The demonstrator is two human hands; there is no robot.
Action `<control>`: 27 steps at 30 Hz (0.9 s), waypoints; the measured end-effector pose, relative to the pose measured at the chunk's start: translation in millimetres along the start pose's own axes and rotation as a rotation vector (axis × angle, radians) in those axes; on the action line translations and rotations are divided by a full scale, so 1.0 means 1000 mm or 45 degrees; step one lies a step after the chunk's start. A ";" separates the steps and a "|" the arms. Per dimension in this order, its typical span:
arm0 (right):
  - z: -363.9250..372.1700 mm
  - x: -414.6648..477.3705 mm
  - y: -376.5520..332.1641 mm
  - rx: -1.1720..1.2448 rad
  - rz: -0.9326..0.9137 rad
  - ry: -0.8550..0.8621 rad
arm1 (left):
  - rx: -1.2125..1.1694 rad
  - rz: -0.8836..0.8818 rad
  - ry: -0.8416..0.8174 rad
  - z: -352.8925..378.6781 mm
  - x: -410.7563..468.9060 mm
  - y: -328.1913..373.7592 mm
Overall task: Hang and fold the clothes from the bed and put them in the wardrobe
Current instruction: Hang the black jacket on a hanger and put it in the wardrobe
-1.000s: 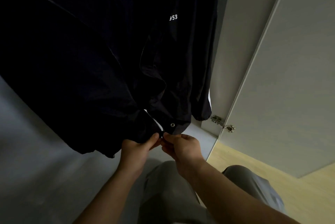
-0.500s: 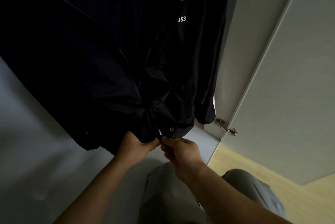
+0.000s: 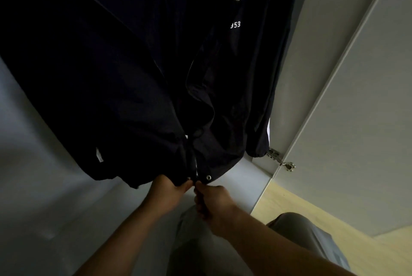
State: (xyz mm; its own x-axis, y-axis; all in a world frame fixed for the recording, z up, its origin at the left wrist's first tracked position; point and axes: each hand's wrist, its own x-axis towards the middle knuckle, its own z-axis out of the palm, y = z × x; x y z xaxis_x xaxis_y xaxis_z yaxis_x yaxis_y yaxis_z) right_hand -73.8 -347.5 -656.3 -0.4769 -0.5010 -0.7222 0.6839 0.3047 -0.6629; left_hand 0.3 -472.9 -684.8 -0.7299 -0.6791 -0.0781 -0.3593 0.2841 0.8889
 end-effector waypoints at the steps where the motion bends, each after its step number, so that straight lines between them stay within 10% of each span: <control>1: 0.004 0.003 0.000 0.025 0.049 -0.048 | 0.087 0.016 -0.009 0.000 0.002 -0.005; 13: 0.027 0.007 -0.038 -0.101 -0.151 -0.023 | 0.122 -0.055 0.020 -0.012 0.034 -0.020; 20: 0.023 0.017 -0.038 -0.177 -0.155 -0.071 | -0.427 -0.176 0.007 -0.009 0.019 -0.026; 27: 0.042 0.023 -0.045 0.021 -0.054 -0.060 | -0.100 0.068 0.008 -0.004 0.010 -0.048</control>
State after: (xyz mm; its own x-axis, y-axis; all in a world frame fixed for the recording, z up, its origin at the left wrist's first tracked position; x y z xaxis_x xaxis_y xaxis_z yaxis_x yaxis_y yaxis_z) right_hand -92.2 -406.2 -635.0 -0.4791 -0.5510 -0.6833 0.6729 0.2694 -0.6889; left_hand 12.7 -496.0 -726.6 -0.7432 -0.6685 -0.0273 -0.2731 0.2660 0.9245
